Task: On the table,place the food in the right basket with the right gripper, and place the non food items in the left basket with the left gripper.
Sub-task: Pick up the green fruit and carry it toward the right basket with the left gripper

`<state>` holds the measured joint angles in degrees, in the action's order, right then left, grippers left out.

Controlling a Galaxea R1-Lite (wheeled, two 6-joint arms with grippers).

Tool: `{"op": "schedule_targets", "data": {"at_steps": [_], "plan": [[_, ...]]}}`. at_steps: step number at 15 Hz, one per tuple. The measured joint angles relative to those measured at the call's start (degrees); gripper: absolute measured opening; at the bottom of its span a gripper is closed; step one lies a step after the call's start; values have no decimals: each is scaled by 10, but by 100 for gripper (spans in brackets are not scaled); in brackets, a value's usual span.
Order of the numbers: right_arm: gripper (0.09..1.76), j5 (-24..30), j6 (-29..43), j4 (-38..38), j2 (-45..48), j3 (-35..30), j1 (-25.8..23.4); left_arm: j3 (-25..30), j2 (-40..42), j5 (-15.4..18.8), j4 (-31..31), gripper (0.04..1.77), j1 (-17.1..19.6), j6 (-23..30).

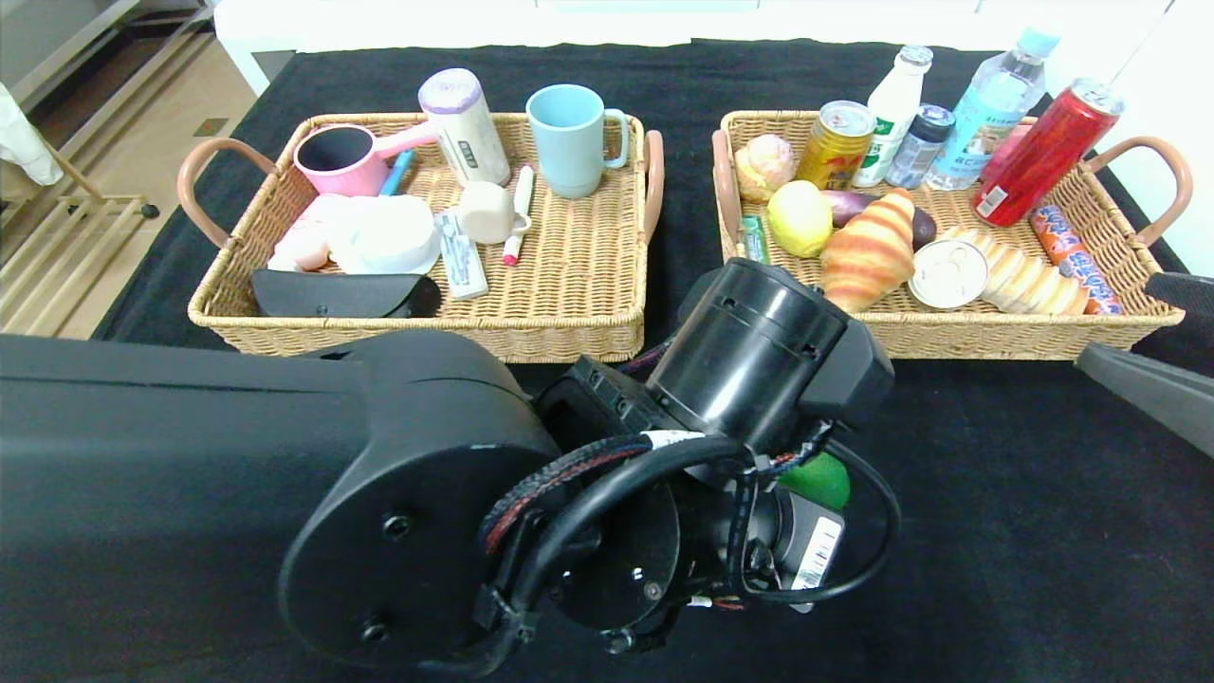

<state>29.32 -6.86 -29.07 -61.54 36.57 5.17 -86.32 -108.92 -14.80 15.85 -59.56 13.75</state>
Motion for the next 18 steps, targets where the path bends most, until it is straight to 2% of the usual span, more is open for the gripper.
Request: {"op": "schedule_targets", "data": {"at_steps": [13, 18], "plan": [[171, 1, -2, -6, -11, 1, -13, -46, -44, -2, -3, 105, 7, -4], [171, 1, -5, -7, -14, 2, -21, -101, -74, -4, -3, 105, 15, -5]]}}
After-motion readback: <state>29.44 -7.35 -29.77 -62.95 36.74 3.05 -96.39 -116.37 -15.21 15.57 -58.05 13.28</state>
